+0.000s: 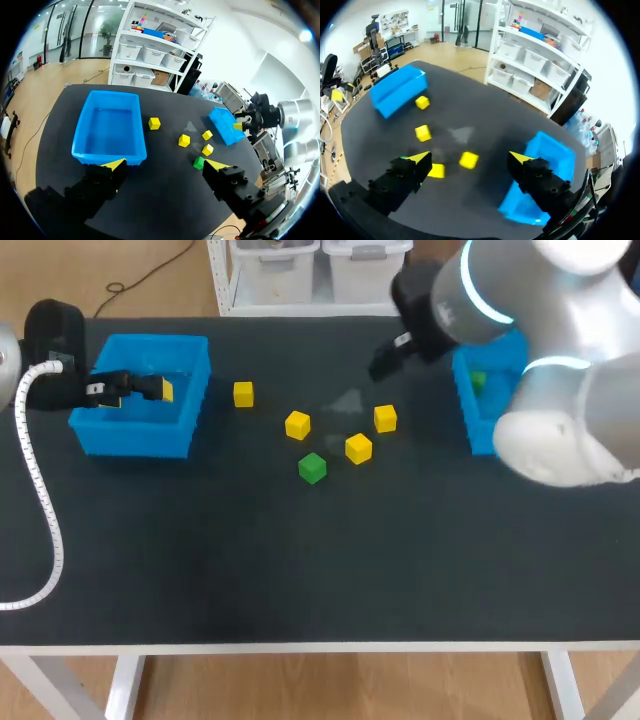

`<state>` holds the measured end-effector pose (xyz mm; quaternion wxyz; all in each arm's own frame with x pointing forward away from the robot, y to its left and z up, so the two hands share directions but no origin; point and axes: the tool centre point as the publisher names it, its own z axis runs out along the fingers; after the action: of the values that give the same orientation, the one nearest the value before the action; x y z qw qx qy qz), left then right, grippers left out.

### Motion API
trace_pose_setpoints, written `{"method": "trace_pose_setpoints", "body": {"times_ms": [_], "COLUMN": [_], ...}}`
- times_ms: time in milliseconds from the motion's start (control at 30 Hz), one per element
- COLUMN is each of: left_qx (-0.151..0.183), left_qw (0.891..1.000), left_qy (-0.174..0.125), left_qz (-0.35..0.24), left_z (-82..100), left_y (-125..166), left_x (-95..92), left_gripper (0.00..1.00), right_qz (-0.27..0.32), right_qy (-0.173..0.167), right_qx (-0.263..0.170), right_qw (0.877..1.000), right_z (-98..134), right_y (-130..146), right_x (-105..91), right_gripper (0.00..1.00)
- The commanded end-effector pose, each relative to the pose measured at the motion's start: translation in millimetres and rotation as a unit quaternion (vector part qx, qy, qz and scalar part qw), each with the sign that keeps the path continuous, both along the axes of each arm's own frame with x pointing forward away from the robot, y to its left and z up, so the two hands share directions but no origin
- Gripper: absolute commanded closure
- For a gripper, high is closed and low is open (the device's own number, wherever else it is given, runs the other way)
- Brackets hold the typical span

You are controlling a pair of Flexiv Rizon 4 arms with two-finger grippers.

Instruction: Put the green cubes in the right bin and the yellow cubes in the left bin.

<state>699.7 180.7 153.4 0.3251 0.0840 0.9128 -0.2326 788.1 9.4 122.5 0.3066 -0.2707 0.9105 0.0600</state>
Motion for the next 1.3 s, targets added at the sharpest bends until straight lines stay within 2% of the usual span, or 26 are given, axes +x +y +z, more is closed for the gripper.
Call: {"method": "trace_pose_setpoints", "body": {"times_ms": [33, 267, 467, 700, 900, 1300], "left_qx": [-0.007, -0.007, -0.007, -0.007, -0.007, -0.007], "left_qw": [1.0, 1.0, 1.0, 1.0, 1.0, 1.0], "left_qy": [-0.004, -0.004, -0.004, -0.004, -0.004, -0.004], "left_qz": [-0.005, -0.005, -0.005, -0.005, -0.005, -0.005], "left_z": [-2.6, -2.6, -2.6, -2.6, -2.6, -2.6], "left_y": [2.9, 2.9, 2.9, 2.9, 2.9, 2.9], "left_x": [0.2, 0.2, 0.2, 0.2, 0.2, 0.2], "left_gripper": [0.0, 0.0, 0.0, 0.0, 0.0, 0.0], "right_qz": [-0.008, 0.013, 0.02, 0.016, 0.013, 0.008], "right_qy": [-0.002, 0.008, 0.012, 0.023, 0.029, 0.04], "right_qx": [-0.009, -0.004, 0.01, -0.004, -0.011, -0.036], "right_qw": [1.0, 1.0, 1.0, 1.0, 0.999, 0.999], "right_z": [-7.8, -23.7, -43.4, -68.9, -86.5, -115.3], "right_y": [36.6, 94.6, 127.1, 141.5, 147.2, 128.7], "right_x": [-37.4, -78.2, -92.1, -89.7, -79.3, -57.3], "right_gripper": [0.0, 0.0, 0.0, 0.0, 0.0, 0.0]}}
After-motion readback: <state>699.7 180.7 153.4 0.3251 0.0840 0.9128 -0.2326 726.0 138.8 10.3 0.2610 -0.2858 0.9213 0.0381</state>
